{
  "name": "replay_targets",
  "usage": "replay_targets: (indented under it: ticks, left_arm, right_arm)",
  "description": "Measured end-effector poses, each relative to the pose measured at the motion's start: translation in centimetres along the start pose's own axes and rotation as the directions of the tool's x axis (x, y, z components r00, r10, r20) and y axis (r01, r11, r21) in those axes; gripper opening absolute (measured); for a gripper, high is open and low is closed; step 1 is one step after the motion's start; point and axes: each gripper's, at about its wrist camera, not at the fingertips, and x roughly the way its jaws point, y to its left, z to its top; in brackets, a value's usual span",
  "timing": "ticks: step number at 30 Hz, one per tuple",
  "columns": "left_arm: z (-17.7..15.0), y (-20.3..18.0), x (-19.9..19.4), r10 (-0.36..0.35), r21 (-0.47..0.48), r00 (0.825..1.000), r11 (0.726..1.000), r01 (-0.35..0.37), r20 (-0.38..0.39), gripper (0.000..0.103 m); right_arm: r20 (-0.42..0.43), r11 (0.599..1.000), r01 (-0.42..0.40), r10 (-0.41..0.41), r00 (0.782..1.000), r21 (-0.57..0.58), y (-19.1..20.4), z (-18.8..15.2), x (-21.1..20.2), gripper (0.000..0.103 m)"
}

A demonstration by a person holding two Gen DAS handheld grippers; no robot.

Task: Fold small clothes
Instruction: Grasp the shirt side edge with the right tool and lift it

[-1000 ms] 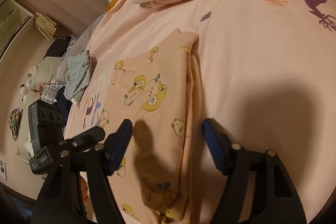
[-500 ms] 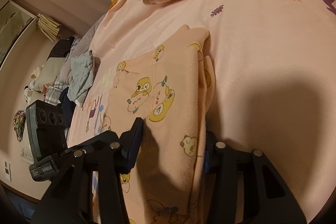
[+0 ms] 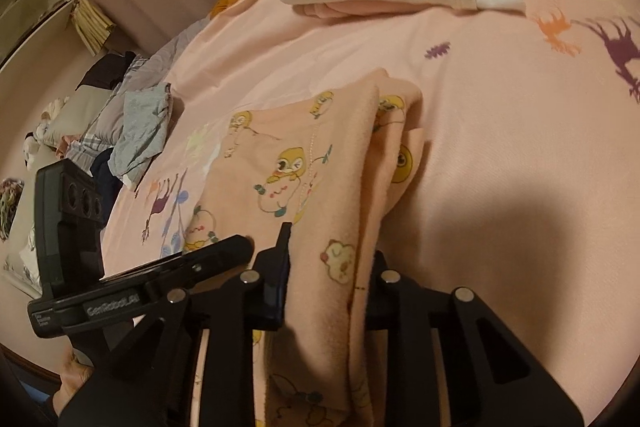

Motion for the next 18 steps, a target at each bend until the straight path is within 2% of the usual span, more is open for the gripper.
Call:
replay_targets:
  ticks: [2,5,18]
  left_arm:
    - [0.0,0.0,-0.3,-0.004,-0.004,1.0,1.0,0.004,0.008,0.041]
    - [-0.1,0.0,-0.8,-0.005,0.0,1.0,1.0,0.005,0.019,0.036]
    - [-0.9,-0.5,-3.8,-0.019,0.04,0.997,0.999,0.016,0.08,0.035]
  right_arm:
    - [0.011,1.0,-0.004,0.004,1.0,-0.018,0.6,0.0,-0.4,0.023]
    - [0.026,0.999,-0.003,0.004,1.0,-0.053,1.7,-0.1,-0.9,0.023]
    - [0.074,0.993,-0.046,0.054,0.996,-0.111,5.3,-1.1,-3.9,0.022]
